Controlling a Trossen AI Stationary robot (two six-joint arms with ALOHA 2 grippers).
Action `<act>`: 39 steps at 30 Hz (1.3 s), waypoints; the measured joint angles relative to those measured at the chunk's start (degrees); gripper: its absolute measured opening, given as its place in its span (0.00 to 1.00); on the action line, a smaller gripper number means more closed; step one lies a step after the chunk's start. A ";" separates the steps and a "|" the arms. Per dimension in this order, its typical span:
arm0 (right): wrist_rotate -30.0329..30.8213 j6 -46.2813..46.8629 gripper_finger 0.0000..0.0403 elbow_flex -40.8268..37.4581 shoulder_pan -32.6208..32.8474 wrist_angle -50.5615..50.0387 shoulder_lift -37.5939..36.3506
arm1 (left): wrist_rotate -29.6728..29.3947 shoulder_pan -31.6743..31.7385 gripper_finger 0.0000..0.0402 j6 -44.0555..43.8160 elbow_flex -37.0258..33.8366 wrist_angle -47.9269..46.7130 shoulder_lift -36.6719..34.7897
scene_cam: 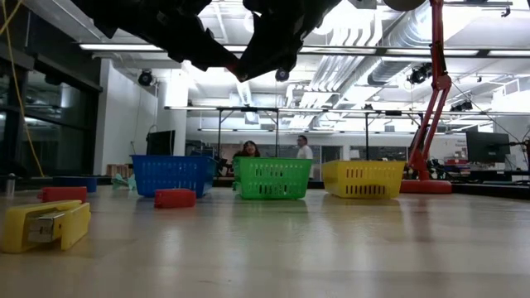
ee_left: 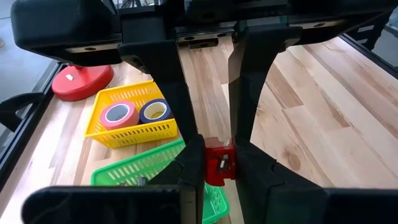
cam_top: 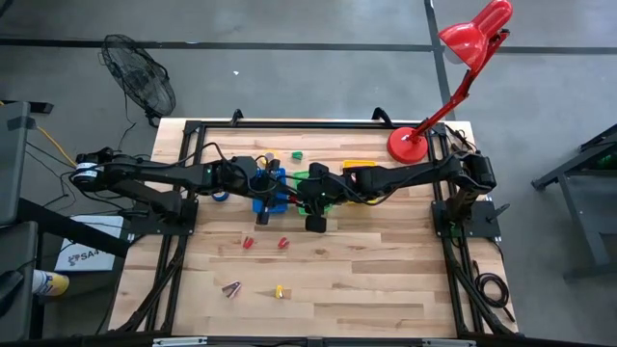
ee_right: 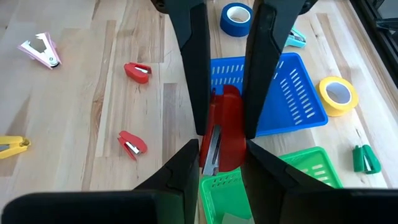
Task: Pick and place Stapler, Stapler remover, tape
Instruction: Put the right red stapler into the blue bin
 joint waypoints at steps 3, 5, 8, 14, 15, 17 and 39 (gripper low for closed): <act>-0.04 0.03 0.24 0.00 0.00 0.00 -0.01 | 0.00 0.00 0.15 0.07 0.00 0.02 0.00; -0.07 0.06 0.24 0.00 0.00 0.00 -0.02 | 0.00 -0.02 0.15 0.13 0.00 0.02 0.00; -0.11 0.04 0.24 0.00 -0.02 0.02 -0.02 | -0.20 -0.02 0.15 0.17 0.00 0.02 0.00; -0.24 0.02 0.25 0.00 -0.02 0.04 0.00 | -0.24 -0.02 0.15 0.20 0.00 0.04 0.00; -0.24 0.03 0.26 0.00 -0.02 0.04 0.00 | -0.24 -0.02 0.15 0.22 0.00 0.04 0.00; -0.18 1.10 0.28 0.00 -0.02 0.06 0.00 | -0.43 -0.04 0.15 0.38 0.00 0.04 0.00; 3.79 24.16 0.64 0.04 -1.18 -22.25 -0.01 | -18.80 -0.02 0.15 -4.76 -0.04 -14.61 0.01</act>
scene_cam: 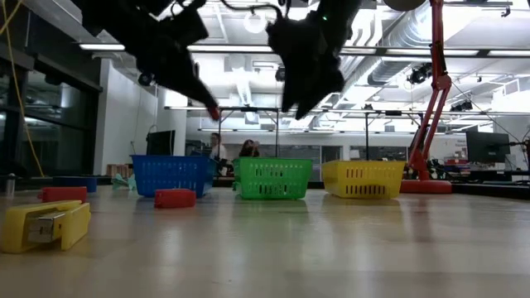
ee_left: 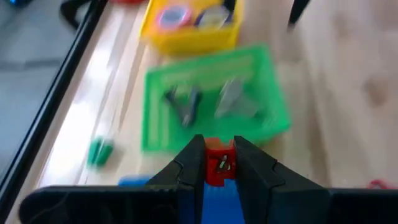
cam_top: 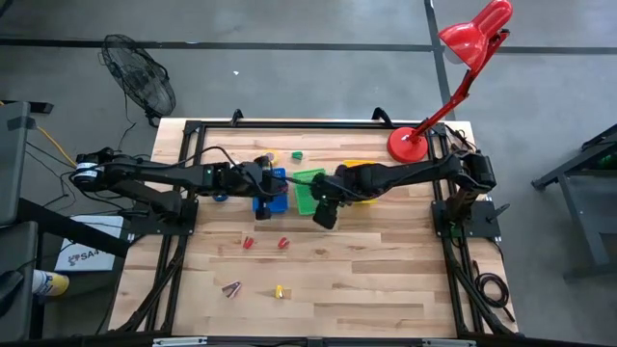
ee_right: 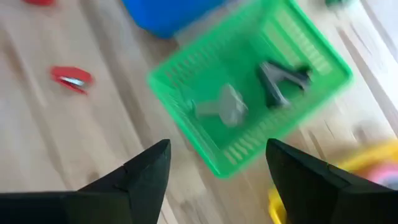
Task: Pick and place Stapler, Stapler remover, tape
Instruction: Put the right red stapler into the blue bin
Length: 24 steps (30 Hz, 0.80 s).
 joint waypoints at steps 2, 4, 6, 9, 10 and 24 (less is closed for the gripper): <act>0.02 2.23 0.64 0.00 -0.84 -2.38 0.01 | -2.36 0.64 0.15 -3.01 0.00 -3.33 -0.01; -0.04 3.89 0.64 0.00 -1.85 -3.99 0.00 | -2.61 2.13 0.15 -6.21 0.00 -7.03 -0.01; -0.72 4.86 0.64 0.00 -3.05 -4.76 0.01 | -2.21 4.04 0.15 -8.78 0.00 -10.16 -0.01; -3.00 5.01 0.64 0.00 -4.91 -4.90 0.01 | 0.91 7.24 0.15 -10.83 0.00 -13.49 -0.01; -3.56 4.75 0.64 0.00 -5.49 -4.90 0.01 | 2.13 8.33 0.15 -11.40 0.00 -14.12 -0.01; -6.02 -6.60 0.64 0.02 -12.17 -5.27 0.01 | 13.82 15.76 0.15 -16.89 0.00 -16.56 4.20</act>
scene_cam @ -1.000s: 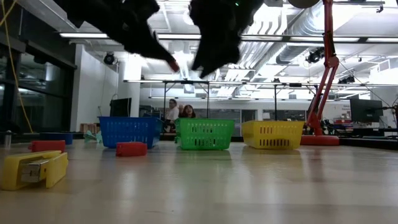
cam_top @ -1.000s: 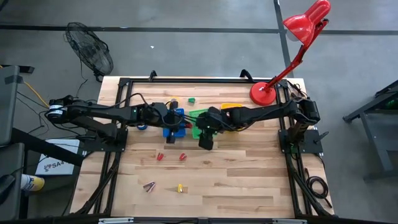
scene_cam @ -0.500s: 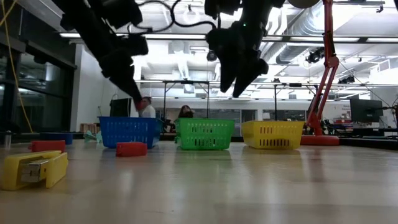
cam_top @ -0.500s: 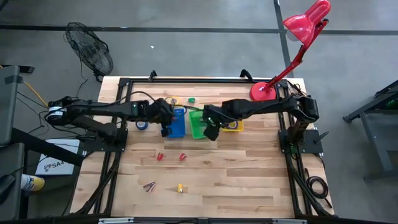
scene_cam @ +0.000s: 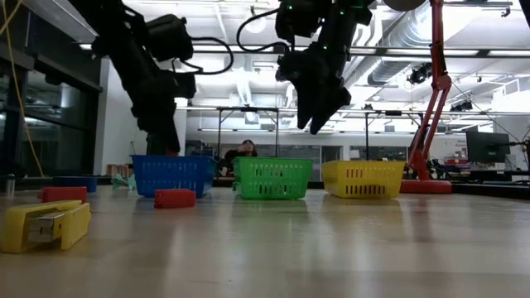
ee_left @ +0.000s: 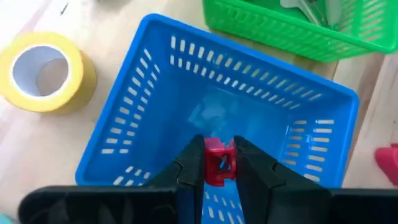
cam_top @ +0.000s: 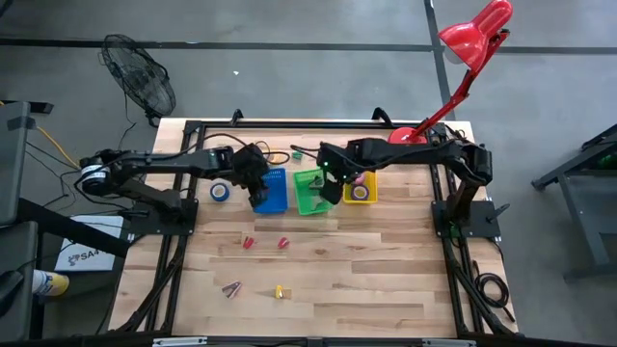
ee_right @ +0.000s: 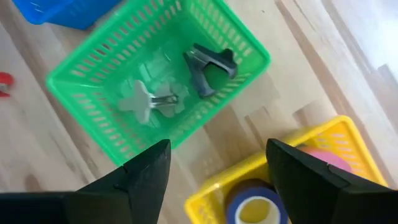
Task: Pick and place Stapler, Stapler remover, tape
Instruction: Put the right red stapler into the blue bin, then put the dark blue tape into the yellow bin
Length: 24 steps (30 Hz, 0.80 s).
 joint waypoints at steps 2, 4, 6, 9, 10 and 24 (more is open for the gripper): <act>-0.04 -1.14 0.64 0.00 -0.84 -1.02 0.00 | 1.35 0.04 0.15 -0.89 0.01 0.26 1.50; -0.02 -2.53 0.64 0.00 -1.50 -2.21 -0.01 | 2.30 -0.02 0.15 -1.21 0.00 0.83 2.59; 0.00 -3.91 0.64 0.00 -2.13 -3.50 0.00 | 3.39 -0.02 0.15 -2.15 0.00 1.69 3.37; 0.19 -5.87 0.64 -0.33 -2.81 -4.27 -0.28 | 4.26 -0.02 0.16 -2.60 0.00 1.97 4.77; 0.26 -6.45 0.64 -0.55 -3.03 -4.40 -0.57 | 4.63 -0.02 0.17 -2.65 0.00 2.01 5.03; 2.25 -11.97 0.64 -2.83 -6.93 -6.71 -6.72 | 6.67 0.00 0.44 -3.96 0.00 3.76 5.18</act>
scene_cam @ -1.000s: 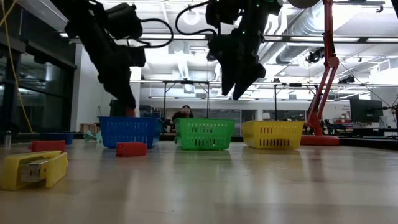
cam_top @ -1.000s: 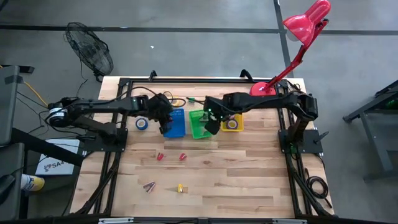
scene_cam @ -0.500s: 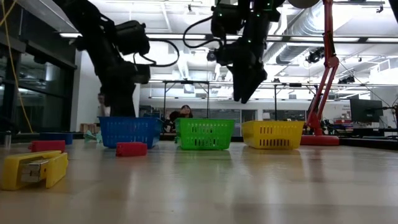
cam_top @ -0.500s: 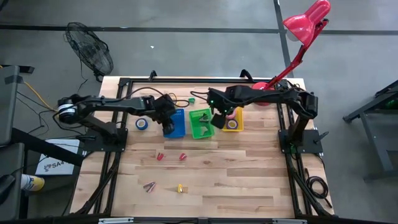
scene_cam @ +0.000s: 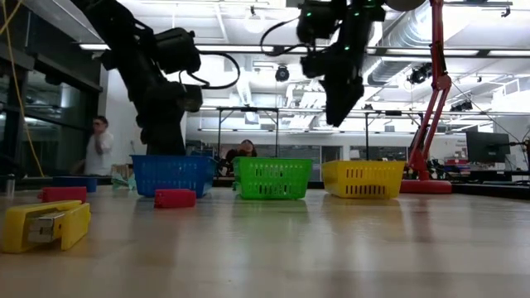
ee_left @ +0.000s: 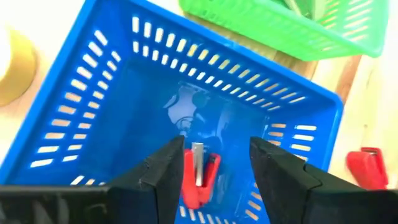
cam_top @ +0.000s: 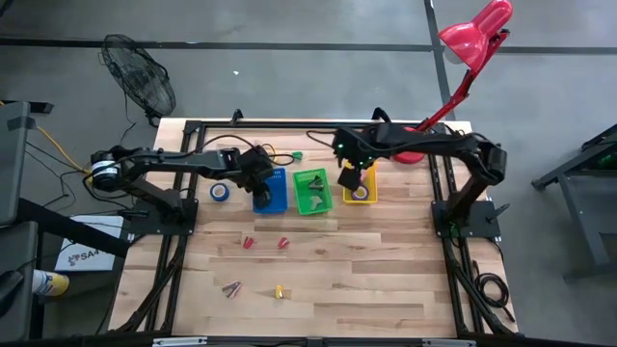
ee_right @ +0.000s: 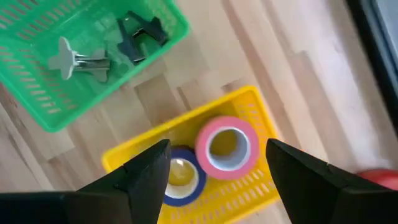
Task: Pick and place Stapler, Stapler remover, tape
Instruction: Put the dark blue tape into the yellow bin
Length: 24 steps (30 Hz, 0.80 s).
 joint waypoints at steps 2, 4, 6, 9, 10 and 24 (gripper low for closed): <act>0.84 -0.02 0.64 -2.24 -0.60 0.80 -2.68 | 0.02 0.00 0.44 0.02 0.00 -0.07 -0.78; 0.79 0.09 0.64 -5.50 -1.44 2.31 -5.80 | -0.82 0.00 0.44 -0.01 0.02 0.29 -2.07; 0.66 0.58 0.64 -9.22 -2.25 4.36 -9.20 | -2.34 0.00 0.44 0.01 0.02 0.23 -3.22; 0.76 2.80 0.64 -14.91 -3.35 7.44 -14.81 | -5.58 0.01 0.45 0.04 0.02 0.40 -5.97; 0.80 3.49 0.64 -16.69 -3.52 8.30 -16.76 | -6.75 0.02 0.45 0.29 0.02 0.07 -6.99; 0.53 7.33 0.64 -28.08 -3.84 10.61 -33.21 | -14.97 -0.02 0.45 -10.58 0.04 -28.65 -18.51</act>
